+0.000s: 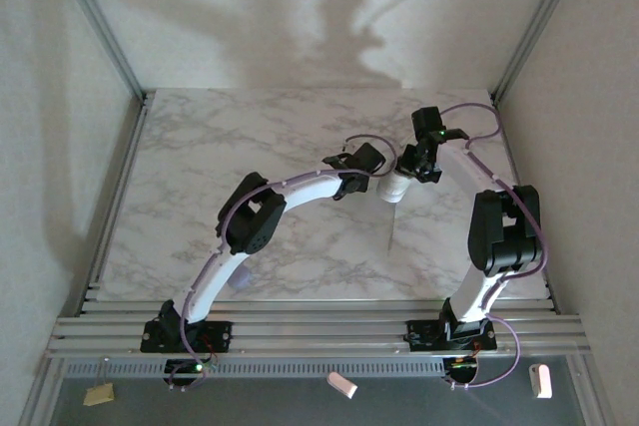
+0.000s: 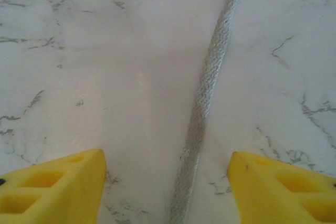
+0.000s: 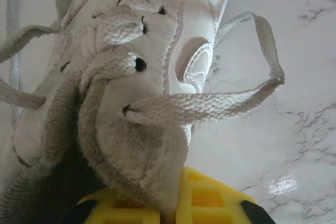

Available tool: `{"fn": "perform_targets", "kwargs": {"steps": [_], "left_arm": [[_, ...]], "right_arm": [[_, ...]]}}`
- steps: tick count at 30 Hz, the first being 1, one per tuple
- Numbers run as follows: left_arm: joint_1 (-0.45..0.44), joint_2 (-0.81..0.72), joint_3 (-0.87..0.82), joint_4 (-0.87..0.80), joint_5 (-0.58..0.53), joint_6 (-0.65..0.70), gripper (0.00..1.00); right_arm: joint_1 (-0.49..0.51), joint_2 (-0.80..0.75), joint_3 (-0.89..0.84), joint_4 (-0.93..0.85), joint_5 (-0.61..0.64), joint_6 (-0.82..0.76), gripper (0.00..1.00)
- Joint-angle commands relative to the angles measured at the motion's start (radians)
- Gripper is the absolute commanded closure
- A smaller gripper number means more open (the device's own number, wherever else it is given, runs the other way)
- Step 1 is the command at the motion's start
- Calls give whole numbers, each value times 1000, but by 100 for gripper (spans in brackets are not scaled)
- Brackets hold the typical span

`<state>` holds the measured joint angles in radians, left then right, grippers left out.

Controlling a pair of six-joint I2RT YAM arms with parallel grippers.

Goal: Tie the shoes

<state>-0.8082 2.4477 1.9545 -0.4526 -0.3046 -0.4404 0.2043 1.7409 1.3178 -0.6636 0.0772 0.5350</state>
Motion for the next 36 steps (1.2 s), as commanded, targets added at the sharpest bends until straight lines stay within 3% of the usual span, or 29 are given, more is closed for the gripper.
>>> {"fn": "perform_targets", "kwargs": {"steps": [1,7,11,14,21,30,36], "left_arm": [[-9,84,28,-109,-30,14,43],[-11,81,27,-113,-48,-1,64],[-7,45,27,-116,-63,-5,87],[3,-9,26,-115,-69,-3,99],[47,-250,-79,-71,-138,-9,100],[162,-732,-554,154,-125,-55,100],[242,-999,-738,138,-174,-78,100]], "right_arm": [[-4,-53,0,45,-4,-4,100],[-4,-70,-6,50,-13,-5,100],[-2,-84,-14,58,-17,-13,100],[3,-91,-11,66,-26,-35,100],[53,-147,-7,91,-24,-74,100],[192,-195,1,88,7,-101,100],[326,-189,8,94,46,-97,100]]}}
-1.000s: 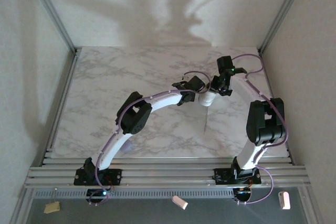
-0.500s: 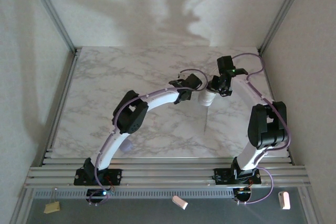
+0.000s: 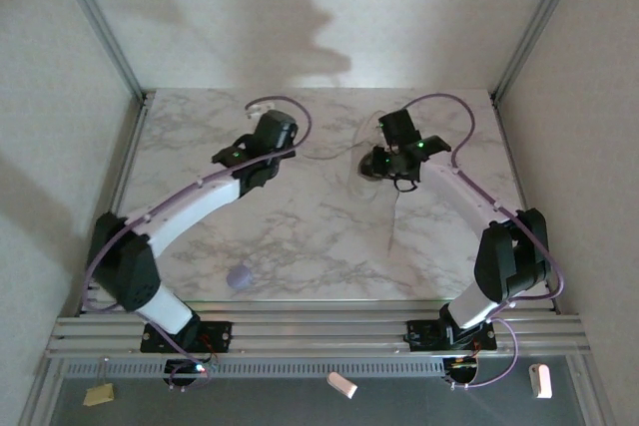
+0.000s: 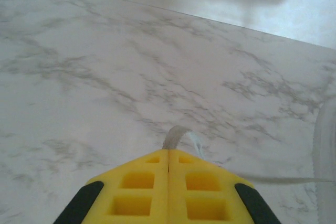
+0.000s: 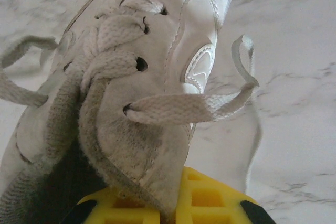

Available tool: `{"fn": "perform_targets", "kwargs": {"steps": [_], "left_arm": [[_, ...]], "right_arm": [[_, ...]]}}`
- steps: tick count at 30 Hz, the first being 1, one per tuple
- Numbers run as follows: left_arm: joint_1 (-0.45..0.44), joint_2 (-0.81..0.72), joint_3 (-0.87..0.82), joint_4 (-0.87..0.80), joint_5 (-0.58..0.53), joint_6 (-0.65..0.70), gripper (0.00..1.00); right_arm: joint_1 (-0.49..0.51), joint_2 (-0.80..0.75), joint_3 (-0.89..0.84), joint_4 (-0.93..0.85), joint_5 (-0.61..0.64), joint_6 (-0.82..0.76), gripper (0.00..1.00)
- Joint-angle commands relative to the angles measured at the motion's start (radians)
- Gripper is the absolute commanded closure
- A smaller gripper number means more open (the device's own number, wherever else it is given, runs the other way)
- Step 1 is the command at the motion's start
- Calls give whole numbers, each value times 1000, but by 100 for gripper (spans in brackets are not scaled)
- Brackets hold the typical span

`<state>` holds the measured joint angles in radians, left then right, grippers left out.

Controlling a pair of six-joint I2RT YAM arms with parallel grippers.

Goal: Tie the shoes

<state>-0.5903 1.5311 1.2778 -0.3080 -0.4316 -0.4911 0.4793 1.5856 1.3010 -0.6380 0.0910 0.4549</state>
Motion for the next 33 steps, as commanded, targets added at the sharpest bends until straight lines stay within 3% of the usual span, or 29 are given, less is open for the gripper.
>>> {"fn": "perform_targets", "kwargs": {"steps": [1,7,15,25,30,33], "left_arm": [[44,-131,-87,-13,-50,-33,100],[137,-361,-201,-29,-13,-29,100],[166,-448,-293,-24,26,-42,100],[191,-457,-322,-19,49,-50,100],[198,-453,-322,-13,69,-45,100],[198,-459,-322,-5,87,-37,100]], "right_arm": [[80,-31,23,70,43,-15,100],[225,-2,9,96,129,12,100],[365,106,12,162,229,79,100],[389,268,105,105,294,138,100],[391,287,112,102,270,184,100],[389,263,95,137,231,171,78]]}}
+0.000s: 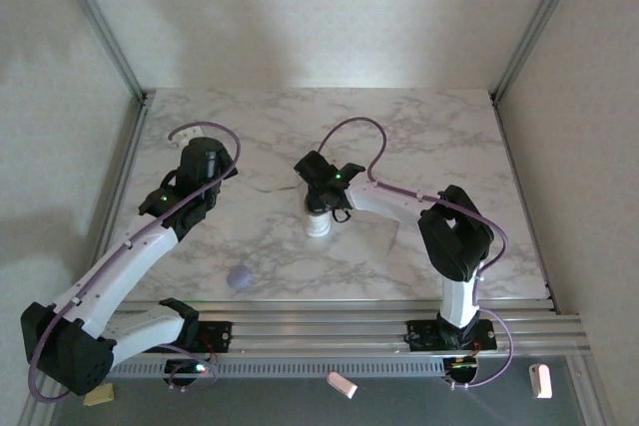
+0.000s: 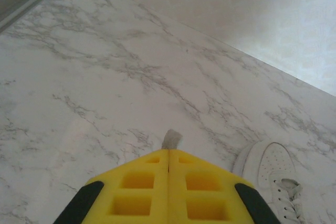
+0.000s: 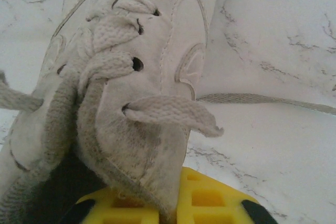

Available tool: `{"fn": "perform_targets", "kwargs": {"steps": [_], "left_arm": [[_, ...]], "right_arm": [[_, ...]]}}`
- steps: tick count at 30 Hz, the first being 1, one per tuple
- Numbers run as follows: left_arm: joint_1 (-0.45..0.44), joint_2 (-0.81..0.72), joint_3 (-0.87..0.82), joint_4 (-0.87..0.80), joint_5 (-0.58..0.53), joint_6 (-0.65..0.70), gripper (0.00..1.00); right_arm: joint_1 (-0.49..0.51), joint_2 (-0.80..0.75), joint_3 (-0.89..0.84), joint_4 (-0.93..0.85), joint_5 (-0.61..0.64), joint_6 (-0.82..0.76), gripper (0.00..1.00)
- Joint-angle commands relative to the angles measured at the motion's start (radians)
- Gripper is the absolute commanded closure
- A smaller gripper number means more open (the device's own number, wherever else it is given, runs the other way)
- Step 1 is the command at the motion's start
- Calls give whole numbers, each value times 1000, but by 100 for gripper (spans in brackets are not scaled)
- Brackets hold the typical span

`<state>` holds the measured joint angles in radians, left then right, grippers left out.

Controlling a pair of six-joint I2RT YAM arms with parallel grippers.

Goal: Tie the shoes

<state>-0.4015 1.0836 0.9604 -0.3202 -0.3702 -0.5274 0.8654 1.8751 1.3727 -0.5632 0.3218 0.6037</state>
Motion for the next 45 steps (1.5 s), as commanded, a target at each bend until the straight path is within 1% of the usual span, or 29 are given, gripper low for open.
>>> {"fn": "perform_targets", "kwargs": {"steps": [1,2,4,6,9,12,15,18,20,22,23,24,25,28,32,34,40,45], "left_arm": [[10,-15,-3,11,31,2,100],[13,-17,-2,11,37,4,100],[18,-22,6,12,49,4,100],[28,-26,15,11,70,3,100],[41,-42,24,26,105,-2,100],[44,-57,31,42,139,1,100],[44,-66,30,63,175,18,100],[44,-72,22,93,218,40,100],[44,-76,10,124,264,55,100],[43,-77,-2,161,318,66,100],[43,-75,-7,179,351,71,100],[41,-70,-9,196,372,72,100],[40,-64,-10,205,389,69,100],[34,-50,-10,230,421,69,100],[32,-37,-5,230,419,72,100],[31,-33,-6,227,416,74,100],[31,-35,-9,216,406,78,100],[32,-46,-12,208,394,79,100]], "right_arm": [[4,-44,18,77,-16,8,70],[3,-61,16,88,-28,-9,63],[5,-107,8,103,-50,-52,52],[5,-166,-19,120,-57,-90,46],[3,-270,-98,138,-39,-139,41],[2,-376,-193,121,45,-162,39],[-26,-452,-267,48,136,-140,37],[-111,-484,-318,-79,167,-44,39],[-190,-511,-375,-120,149,5,41],[-257,-530,-435,-122,92,34,41],[-295,-533,-463,-108,43,37,41],[-319,-531,-490,-90,-12,38,41],[-337,-525,-508,-73,-39,39,42],[-358,-482,-537,-36,-92,35,42],[-368,-404,-536,-27,-72,34,44],[-383,-373,-540,-5,-87,27,46],[-407,-302,-534,65,-147,-8,53],[-429,-250,-529,92,-174,-15,61]]}}
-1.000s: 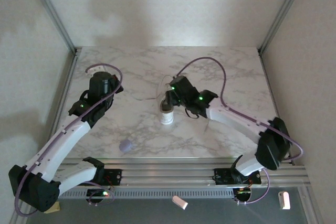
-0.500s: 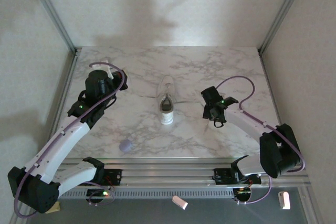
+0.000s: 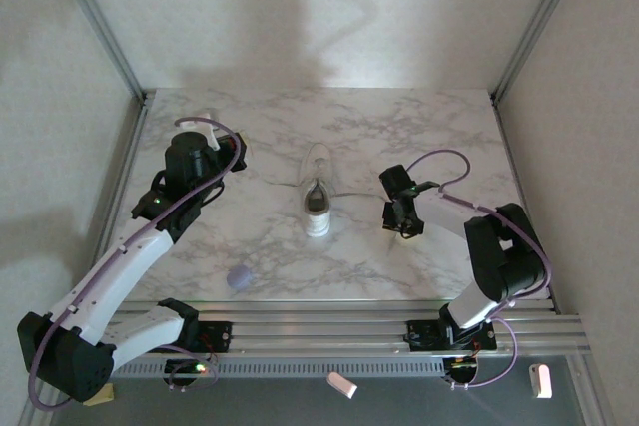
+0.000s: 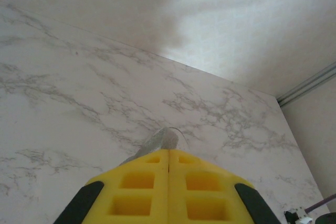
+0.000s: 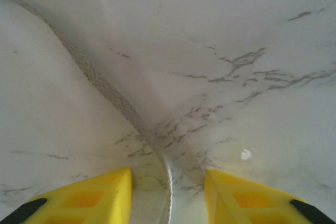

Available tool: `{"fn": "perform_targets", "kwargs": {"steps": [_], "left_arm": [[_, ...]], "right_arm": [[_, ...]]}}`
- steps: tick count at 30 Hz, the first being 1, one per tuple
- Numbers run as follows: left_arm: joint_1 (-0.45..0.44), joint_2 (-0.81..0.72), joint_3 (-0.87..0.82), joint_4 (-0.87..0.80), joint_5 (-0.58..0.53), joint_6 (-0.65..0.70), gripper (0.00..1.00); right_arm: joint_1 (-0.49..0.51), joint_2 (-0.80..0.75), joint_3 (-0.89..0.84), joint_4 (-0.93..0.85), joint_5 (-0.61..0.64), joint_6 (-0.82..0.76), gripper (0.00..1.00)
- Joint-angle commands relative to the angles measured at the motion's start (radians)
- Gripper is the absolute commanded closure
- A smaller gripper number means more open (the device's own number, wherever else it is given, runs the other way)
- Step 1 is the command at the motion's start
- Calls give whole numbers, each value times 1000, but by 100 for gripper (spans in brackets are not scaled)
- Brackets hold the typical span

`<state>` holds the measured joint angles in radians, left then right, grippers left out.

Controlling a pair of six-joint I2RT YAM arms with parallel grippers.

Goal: Tie the shoes

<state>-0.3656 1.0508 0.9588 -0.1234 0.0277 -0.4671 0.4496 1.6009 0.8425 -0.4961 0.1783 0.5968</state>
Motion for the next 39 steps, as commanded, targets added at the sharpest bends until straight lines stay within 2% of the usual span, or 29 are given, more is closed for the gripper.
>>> {"fn": "perform_targets", "kwargs": {"steps": [1,3,8,10,16,19,23,30,34,39], "left_arm": [[-4,-17,-12,8,-7,19,100],[-4,-22,-15,4,-15,18,100],[-4,-22,-4,-13,-38,13,100],[-4,-26,3,-18,-41,13,100],[-4,-35,17,-33,-80,15,100],[-1,-38,21,-39,-106,9,100],[1,-43,31,-42,-147,-12,100],[30,-32,52,-47,-153,-51,100],[59,-19,61,-50,-114,-66,100],[120,7,73,-62,-44,-82,100]], "right_arm": [[-18,30,-2,32,-32,-9,63],[-21,33,-4,33,-27,-11,69],[-31,8,-12,22,-9,-3,95],[-30,-35,-14,12,13,-4,100],[-20,-271,24,0,-31,-84,100],[-10,-371,100,-28,-66,-125,100],[18,-418,270,-79,-124,-197,100],[99,-350,577,-120,-173,-274,100],[162,-262,753,-129,-210,-301,100],[283,-134,940,-173,-200,-362,100]]}}
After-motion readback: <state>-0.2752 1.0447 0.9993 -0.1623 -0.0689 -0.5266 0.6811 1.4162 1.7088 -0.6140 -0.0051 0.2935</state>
